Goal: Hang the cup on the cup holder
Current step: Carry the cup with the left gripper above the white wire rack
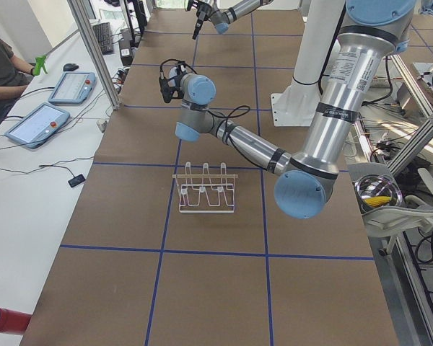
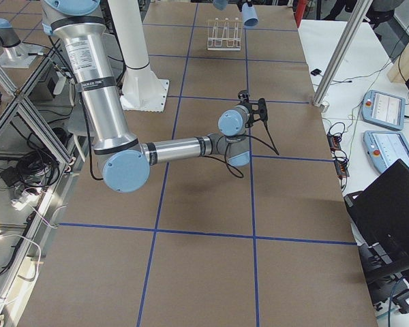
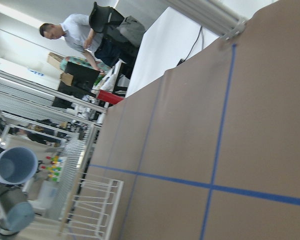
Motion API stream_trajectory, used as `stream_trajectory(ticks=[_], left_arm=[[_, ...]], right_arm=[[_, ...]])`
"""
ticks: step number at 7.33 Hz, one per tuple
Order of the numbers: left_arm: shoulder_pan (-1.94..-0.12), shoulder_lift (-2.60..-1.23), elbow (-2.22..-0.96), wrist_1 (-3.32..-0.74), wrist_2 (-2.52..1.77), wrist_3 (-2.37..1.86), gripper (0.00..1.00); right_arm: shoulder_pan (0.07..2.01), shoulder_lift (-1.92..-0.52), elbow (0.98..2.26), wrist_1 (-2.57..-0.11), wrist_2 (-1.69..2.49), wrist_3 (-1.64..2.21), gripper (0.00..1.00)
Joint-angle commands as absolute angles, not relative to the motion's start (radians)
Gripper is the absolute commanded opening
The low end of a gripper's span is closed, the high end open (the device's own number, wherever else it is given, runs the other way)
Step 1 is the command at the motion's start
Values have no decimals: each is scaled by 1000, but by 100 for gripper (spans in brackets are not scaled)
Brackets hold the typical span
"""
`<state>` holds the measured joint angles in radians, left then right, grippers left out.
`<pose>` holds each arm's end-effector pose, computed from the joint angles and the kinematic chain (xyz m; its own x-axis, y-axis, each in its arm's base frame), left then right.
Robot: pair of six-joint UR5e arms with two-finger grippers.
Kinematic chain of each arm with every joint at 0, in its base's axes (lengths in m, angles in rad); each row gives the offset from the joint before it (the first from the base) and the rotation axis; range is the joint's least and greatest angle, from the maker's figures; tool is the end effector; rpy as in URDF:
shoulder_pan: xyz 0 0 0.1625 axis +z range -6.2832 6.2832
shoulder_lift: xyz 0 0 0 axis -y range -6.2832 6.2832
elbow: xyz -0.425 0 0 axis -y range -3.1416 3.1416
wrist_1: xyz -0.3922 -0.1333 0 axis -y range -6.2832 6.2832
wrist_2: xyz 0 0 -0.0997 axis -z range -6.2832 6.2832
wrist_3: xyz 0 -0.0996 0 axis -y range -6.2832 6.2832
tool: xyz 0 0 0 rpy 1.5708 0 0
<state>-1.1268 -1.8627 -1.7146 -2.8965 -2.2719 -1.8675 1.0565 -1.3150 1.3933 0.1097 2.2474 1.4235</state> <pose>0.1669 -0.5116 0.2917 -0.2000 -0.0996 -0.9747 0.3759 0.9109 -0.1702 -0.2118 -0.5191 0.4305 -0.0357 -0.2958 0.9546 -0.3857 0.8853 0.2599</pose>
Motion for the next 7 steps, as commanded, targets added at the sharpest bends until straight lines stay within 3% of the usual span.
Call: stream_trajectory(ticks=[1,7], left_arm=[[-1291,-1839,-1720,-2604,-2423,-1436,0],[-1295,-1740,-1952,-1871,-2418,-799,0]], right_arm=[[1138,-1382,1390,-79,2261,1165,100],[1316,-1401,1414,-732,2292,409,100]])
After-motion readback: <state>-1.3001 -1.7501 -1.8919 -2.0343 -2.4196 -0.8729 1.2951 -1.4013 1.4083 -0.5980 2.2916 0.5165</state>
